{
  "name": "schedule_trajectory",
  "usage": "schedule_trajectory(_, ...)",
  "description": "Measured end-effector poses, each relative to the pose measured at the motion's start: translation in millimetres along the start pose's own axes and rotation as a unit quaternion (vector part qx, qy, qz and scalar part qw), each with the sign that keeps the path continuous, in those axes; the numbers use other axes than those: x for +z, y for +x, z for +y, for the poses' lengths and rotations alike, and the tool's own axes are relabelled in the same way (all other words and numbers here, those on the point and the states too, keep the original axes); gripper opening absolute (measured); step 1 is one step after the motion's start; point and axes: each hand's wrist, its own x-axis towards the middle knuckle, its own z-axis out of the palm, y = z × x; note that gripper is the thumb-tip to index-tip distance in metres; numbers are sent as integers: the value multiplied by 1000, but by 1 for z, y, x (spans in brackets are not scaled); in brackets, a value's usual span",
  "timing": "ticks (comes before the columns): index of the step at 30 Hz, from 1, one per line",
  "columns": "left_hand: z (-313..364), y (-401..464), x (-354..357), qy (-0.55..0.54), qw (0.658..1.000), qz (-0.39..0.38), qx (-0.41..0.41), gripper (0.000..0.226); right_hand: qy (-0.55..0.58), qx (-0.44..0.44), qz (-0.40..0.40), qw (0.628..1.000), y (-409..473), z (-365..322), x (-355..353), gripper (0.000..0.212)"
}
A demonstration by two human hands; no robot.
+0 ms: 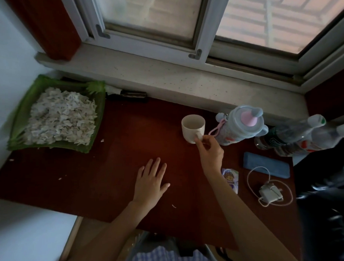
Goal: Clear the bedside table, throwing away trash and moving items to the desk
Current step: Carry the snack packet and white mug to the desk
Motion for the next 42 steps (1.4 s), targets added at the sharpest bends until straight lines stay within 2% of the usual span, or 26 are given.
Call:
schedule_trajectory(5,1,-1,0,-2,1000,9,0,67,0,4,-31,999,-14,12,-4,11)
schedule_trajectory(11,1,0,2,-11,1000,-9,-7,68,2,17,-59,998,-26,26,-6,13)
schedule_trajectory(20,1,-1,3,-17,1000,-15,-8,68,34,59,-42,997,-29,23,-4,13)
schedule_trajectory(30,-1,-1,3,-15,1000,-26,-6,67,22,98,-33,994,-7,3,11,16)
schedule_trajectory(42,0,-1,3,-19,999,-36,-5,68,7,88,-33,996,1,-6,18,18)
